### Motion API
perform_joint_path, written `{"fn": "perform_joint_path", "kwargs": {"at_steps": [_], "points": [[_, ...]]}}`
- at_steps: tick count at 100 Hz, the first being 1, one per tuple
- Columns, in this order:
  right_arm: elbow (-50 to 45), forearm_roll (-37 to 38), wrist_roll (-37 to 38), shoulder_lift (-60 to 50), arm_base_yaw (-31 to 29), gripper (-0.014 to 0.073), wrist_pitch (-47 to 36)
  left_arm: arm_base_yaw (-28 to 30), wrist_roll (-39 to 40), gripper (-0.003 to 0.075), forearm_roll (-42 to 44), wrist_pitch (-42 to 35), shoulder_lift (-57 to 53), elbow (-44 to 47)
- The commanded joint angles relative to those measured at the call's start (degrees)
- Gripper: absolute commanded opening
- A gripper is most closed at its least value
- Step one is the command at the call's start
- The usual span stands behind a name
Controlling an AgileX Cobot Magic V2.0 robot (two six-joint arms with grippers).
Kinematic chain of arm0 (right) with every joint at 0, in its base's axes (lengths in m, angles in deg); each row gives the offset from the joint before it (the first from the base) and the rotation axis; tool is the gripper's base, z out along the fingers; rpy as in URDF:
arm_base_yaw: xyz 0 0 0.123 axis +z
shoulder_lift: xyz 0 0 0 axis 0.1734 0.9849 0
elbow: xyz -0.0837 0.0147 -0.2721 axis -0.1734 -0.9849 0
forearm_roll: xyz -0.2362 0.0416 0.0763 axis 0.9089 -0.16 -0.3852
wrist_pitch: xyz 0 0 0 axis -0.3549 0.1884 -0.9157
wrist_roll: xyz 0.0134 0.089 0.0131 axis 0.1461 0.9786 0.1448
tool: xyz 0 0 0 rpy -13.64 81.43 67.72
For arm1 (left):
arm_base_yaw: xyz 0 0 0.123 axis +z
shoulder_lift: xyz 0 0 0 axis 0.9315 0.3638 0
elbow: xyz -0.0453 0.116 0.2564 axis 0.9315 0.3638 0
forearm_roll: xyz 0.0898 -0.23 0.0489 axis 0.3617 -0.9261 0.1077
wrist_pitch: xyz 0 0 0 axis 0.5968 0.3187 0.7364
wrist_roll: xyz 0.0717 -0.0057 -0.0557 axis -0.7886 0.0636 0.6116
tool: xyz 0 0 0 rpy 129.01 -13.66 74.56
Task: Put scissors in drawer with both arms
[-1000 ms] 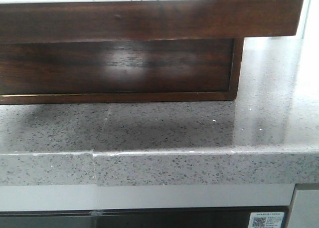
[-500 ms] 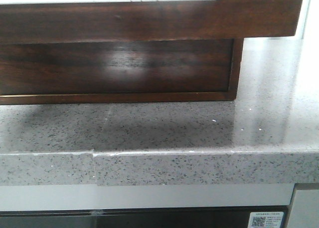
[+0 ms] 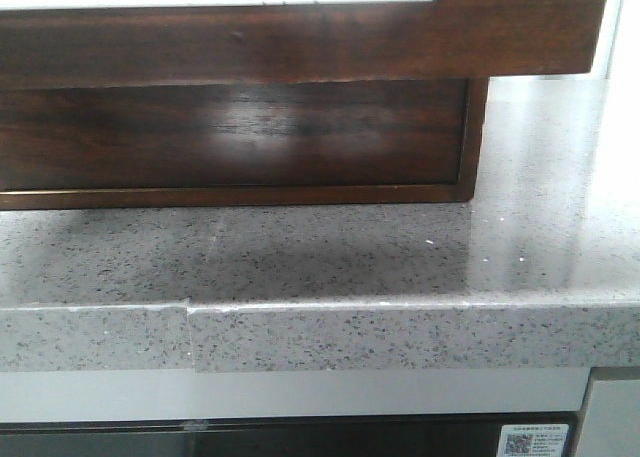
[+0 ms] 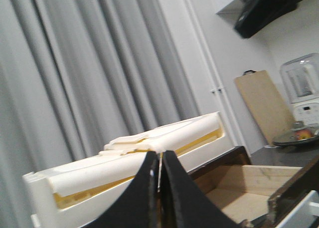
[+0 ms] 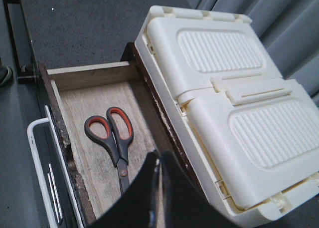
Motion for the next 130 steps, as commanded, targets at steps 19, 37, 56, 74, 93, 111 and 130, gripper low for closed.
{"fn": "perform_joint_path", "kwargs": {"at_steps": [19,37,56,74,93,111,130], "points": [[-1.1,-0.5,0.6,-7.6,-0.4,-0.0041,-7.8,-0.5,1.2,-0.0022,-7.2,5.9,-4.2,4.4],[-11.9,-0.5,2.8,-14.8,-0.4,-0.0041,-14.4,-0.5,1.2,-0.0022,-8.9,6.1,-6.2,9.4],[-29.9,-0.5,3.8,-26.5,-0.4,-0.0041,-25.9,-0.5,1.2,-0.0022,-15.5,10.8,-6.3,12.1],[-47.8,-0.4,8.7,-38.4,-0.4,-0.0041,-39.3,-0.5,1.2,-0.0022,-16.2,17.1,-6.3,12.5],[-65.7,-0.4,9.8,-49.5,-0.4,-0.0041,-47.4,-0.5,1.2,-0.0022,-16.2,17.3,-6.3,12.6],[-79.2,-0.4,11.1,-56.7,-0.4,-0.0041,-52.2,-0.5,1.2,-0.0022,-16.3,13.6,-6.3,15.1],[-91.8,-1.3,11.1,-60.4,-0.4,-0.0041,-59.5,-0.5,1.2,-0.0022,-17.2,11.3,-6.3,16.4]]}}
